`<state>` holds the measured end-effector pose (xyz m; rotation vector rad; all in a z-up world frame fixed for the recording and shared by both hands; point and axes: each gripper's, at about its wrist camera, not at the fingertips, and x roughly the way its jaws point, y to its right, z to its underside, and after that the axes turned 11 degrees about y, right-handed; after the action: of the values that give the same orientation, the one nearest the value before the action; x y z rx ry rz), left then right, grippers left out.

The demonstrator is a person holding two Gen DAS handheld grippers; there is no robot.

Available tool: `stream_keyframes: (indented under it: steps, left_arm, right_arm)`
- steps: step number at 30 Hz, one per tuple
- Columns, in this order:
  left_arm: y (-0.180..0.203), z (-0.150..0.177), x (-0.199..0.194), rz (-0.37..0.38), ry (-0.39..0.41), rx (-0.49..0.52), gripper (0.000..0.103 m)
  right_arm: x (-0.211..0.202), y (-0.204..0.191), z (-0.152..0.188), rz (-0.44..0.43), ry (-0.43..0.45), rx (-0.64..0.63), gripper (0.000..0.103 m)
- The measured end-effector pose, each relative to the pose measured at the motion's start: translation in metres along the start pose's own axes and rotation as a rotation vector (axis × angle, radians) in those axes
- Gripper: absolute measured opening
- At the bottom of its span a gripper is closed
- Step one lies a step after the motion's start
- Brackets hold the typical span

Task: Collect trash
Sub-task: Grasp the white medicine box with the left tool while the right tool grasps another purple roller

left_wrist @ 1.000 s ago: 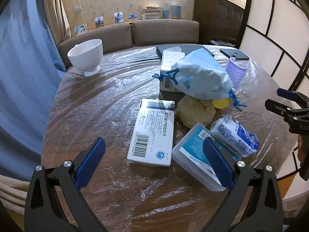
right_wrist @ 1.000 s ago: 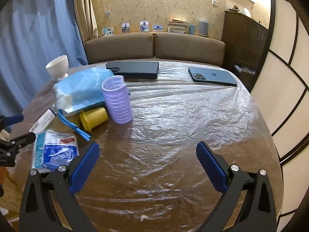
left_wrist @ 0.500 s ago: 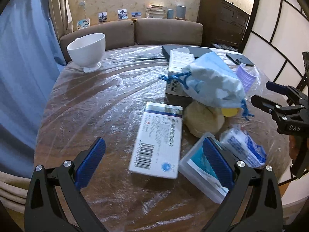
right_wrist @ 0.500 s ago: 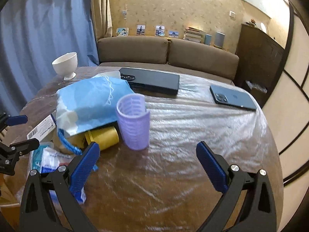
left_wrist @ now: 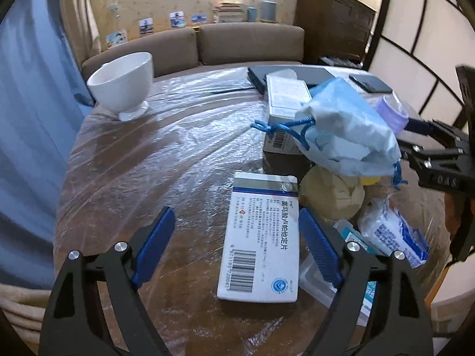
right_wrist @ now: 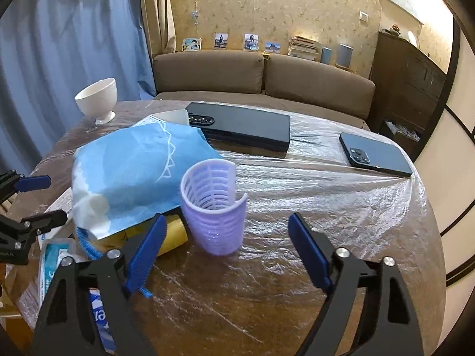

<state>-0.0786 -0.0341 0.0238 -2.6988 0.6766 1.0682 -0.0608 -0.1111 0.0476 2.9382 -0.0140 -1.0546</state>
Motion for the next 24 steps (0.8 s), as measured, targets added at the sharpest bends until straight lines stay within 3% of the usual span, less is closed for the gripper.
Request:
stream_keyframes:
  steps: [3,8,18,24]
  left_arm:
    - [0.003,-0.001,0.004,0.025,-0.012,0.016,0.076]
    - [0.001,0.000,0.003,0.052,-0.014,0.008,0.075]
    - [0.002,0.005,0.009,0.028,-0.020,0.055,0.075]
    - [-0.002,0.002,0.011,0.015,-0.016,0.045,0.074]
  right_arm:
    - [0.006,0.002,-0.001,0.006,-0.011,0.008,0.073]
    - [0.012,0.005,-0.003,0.012,-0.017,0.009,0.070]
    - [0.023,0.003,-0.001,0.004,-0.040,-0.001,0.064]
    - [0.026,0.004,0.000,-0.017,-0.061,0.004,0.048]
